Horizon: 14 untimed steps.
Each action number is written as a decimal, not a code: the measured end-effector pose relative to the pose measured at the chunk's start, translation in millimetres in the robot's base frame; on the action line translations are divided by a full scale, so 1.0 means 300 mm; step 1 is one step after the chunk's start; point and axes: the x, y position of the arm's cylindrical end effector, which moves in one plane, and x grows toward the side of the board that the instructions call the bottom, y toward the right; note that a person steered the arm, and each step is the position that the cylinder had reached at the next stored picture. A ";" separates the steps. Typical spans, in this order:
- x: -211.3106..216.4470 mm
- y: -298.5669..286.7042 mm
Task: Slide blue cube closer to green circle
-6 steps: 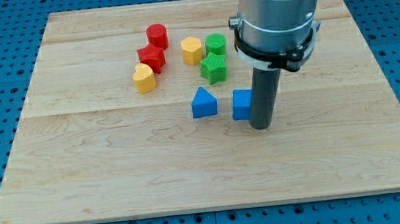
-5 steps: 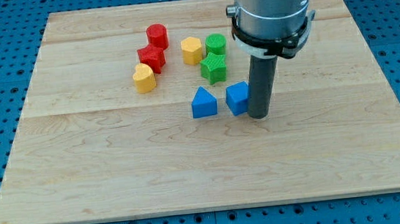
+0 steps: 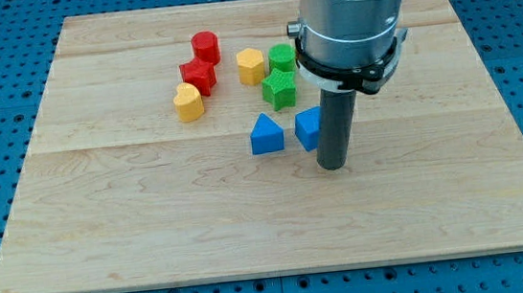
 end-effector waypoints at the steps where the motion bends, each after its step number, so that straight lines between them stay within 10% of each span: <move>1: -0.050 -0.014; 7: -0.111 -0.095; 14: -0.615 0.187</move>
